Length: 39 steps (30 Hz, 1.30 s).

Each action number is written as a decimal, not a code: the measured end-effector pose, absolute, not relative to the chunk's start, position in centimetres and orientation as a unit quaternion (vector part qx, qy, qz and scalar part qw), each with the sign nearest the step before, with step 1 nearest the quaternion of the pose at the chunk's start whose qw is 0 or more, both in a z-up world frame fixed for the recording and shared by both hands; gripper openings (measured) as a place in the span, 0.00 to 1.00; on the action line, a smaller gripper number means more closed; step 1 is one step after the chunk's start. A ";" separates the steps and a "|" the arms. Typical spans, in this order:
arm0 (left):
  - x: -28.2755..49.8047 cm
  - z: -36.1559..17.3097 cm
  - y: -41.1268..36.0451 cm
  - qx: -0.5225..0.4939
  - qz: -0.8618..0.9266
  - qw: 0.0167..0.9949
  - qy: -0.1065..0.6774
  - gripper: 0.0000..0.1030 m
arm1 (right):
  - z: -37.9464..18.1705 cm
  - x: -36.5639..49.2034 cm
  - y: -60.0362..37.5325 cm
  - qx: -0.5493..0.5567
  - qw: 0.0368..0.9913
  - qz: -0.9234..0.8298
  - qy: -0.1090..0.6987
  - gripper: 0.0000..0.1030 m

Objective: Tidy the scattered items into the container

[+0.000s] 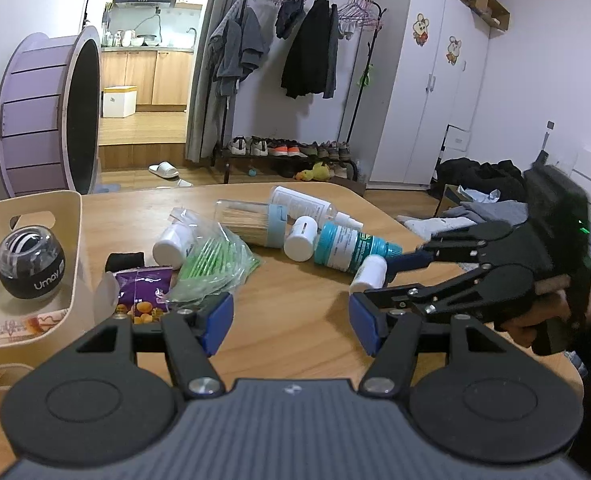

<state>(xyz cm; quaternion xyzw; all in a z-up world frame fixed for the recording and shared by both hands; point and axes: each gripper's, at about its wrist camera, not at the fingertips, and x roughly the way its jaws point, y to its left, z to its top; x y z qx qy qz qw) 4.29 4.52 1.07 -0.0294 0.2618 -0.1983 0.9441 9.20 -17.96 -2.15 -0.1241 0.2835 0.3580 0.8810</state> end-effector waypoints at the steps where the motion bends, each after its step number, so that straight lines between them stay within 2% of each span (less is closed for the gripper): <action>1: 4.3 1.0 4.5 -0.029 -0.198 0.944 0.263 0.61 | -1.9 8.6 -17.6 -0.144 0.881 0.363 0.266 0.45; 4: 4.4 0.9 4.3 -0.026 -0.198 0.943 0.266 0.61 | -1.8 6.9 -16.6 -0.200 0.872 0.382 0.230 0.45; 8: 4.6 0.7 4.3 -0.029 -0.204 0.939 0.277 0.61 | -2.2 5.8 -15.7 -0.232 0.853 0.412 0.222 0.45; 12: 5.0 0.3 4.1 -0.034 -0.212 0.930 0.298 0.61 | -2.5 5.3 -15.1 -0.232 0.822 0.456 0.249 0.45; 14: 5.2 0.1 3.8 -0.028 -0.215 0.929 0.301 0.61 | -2.6 5.0 -14.8 -0.238 0.814 0.464 0.256 0.51; 16: 5.4 0.1 3.4 -0.030 -0.221 0.926 0.304 0.61 | -2.3 4.9 -15.0 -0.233 0.815 0.462 0.260 0.74; 18: 5.7 0.2 3.0 -0.036 -0.226 0.923 0.310 0.61 | -1.5 5.1 -15.9 -0.211 0.816 0.468 0.267 0.86; 26: 7.2 -0.5 0.1 -0.025 -0.253 0.904 0.345 0.59 | 0.3 6.5 -20.8 -0.116 0.820 0.473 0.301 0.86; 29: 7.7 -1.0 -1.0 -0.012 -0.256 0.899 0.354 0.55 | 0.3 6.6 -22.1 -0.104 0.816 0.477 0.310 0.86; 33: 8.5 -1.3 -2.0 -0.001 -0.258 0.893 0.368 0.39 | -0.2 6.2 -22.9 -0.108 0.813 0.476 0.318 0.86; 39: 9.8 -1.9 -3.6 0.012 -0.259 0.882 0.393 0.37 | -0.3 5.8 -23.4 -0.113 0.812 0.474 0.320 0.87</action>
